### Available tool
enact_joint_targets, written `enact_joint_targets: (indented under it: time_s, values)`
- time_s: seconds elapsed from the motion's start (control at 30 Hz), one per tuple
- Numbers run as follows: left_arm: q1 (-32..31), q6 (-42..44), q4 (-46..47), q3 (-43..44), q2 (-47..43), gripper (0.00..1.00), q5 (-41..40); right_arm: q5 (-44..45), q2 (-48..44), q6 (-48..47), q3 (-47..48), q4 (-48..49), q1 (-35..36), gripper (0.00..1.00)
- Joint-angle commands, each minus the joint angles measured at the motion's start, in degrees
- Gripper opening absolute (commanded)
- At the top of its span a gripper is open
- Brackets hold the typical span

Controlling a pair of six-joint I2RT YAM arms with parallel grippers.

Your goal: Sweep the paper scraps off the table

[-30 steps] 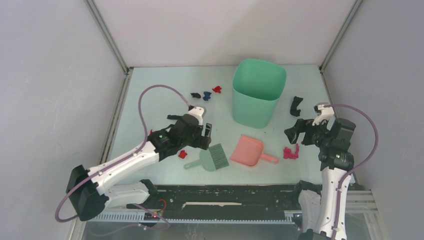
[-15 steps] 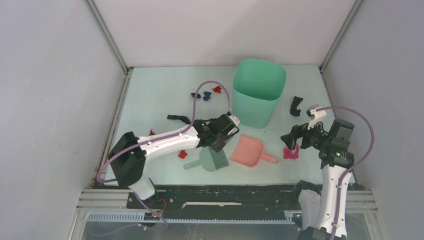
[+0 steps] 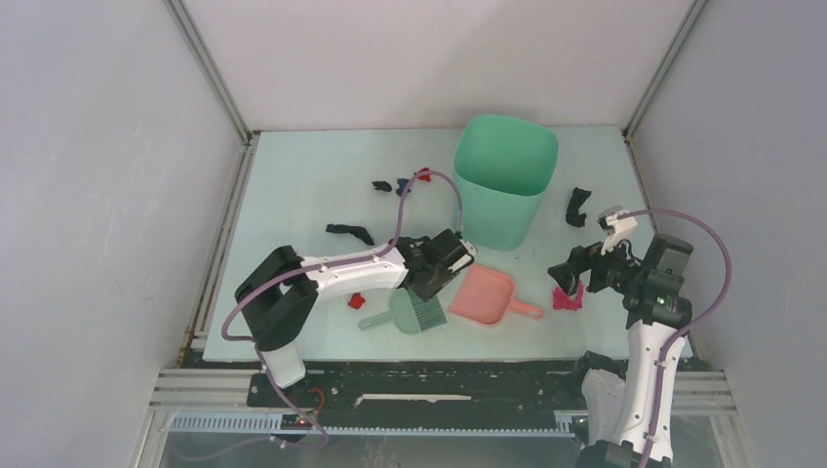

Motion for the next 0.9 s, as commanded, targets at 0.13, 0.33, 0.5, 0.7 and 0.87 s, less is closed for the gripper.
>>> enact_joint_targets:
  time_s: [0.13, 0.33, 0.5, 0.7, 0.87]
  values:
    - [0.1, 2.7, 4.5, 0.9, 5.3, 0.39, 1.6, -3.6, -0.6, -2.4, -0.1, -1.4, -2.7, 0.99]
    - [0.1, 2.4, 3.9, 1.2, 7.6, 0.25, 0.0, -4.7, -0.3, -3.3, 0.2, -2.4, -3.6, 0.99]
    - [0.1, 2.1, 2.3, 1.8, 6.4, 0.0, -0.1, -4.8, -0.5, -3.6, 0.2, -2.5, -3.6, 0.99]
    - [0.1, 0.0, -1.4, 2.7, -0.5, 0.0, -2.7, -5.2, -0.6, -4.0, 0.2, -2.8, -3.9, 0.99]
    - [0.7, -3.5, -4.3, 3.2, -6.3, 0.0, -5.4, -5.2, -0.7, -4.1, 0.2, -2.8, -4.0, 0.99]
